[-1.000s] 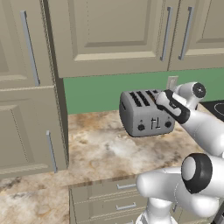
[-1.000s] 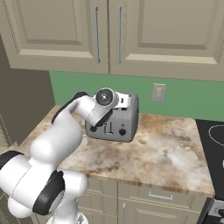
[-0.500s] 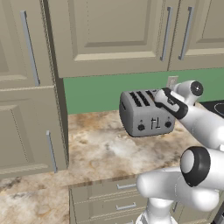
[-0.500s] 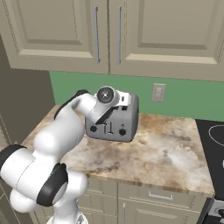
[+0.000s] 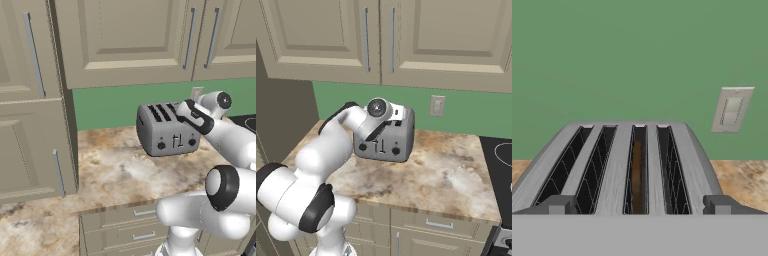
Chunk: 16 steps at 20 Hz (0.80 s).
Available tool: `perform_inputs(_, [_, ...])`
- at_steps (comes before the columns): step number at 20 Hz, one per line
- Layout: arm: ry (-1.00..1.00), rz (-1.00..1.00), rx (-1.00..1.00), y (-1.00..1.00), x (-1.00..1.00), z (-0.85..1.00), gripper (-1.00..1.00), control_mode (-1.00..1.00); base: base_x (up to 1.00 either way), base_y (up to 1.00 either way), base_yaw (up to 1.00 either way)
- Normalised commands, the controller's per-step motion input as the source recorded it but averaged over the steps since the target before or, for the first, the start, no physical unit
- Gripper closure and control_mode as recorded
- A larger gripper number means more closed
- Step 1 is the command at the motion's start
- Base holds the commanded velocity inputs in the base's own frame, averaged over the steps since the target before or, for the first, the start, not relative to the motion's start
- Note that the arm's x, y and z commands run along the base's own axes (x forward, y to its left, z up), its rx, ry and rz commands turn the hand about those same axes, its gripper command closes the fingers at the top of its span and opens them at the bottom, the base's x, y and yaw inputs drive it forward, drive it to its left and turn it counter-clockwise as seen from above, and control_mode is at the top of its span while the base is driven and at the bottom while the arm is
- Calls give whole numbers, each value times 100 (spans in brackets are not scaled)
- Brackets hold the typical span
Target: Start the toaster. Once the lever pops up, take the bread to the plate on the dining counter.
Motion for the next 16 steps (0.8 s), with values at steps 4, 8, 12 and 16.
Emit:
perform_inputs(4, [1, 0, 0, 0, 0, 0, -100, -100, 0, 0, 0])
perform_inputs(8, [0, 0, 0, 0, 0, 0, -100, -100, 0, 0, 0])
perform_inputs(12, [0, 0, 0, 1, 0, 0, -100, -100, 0, 0, 0])
perform_inputs(16, [0, 0, 0, 8, 0, 0, -100, -100, 0, 0, 0])
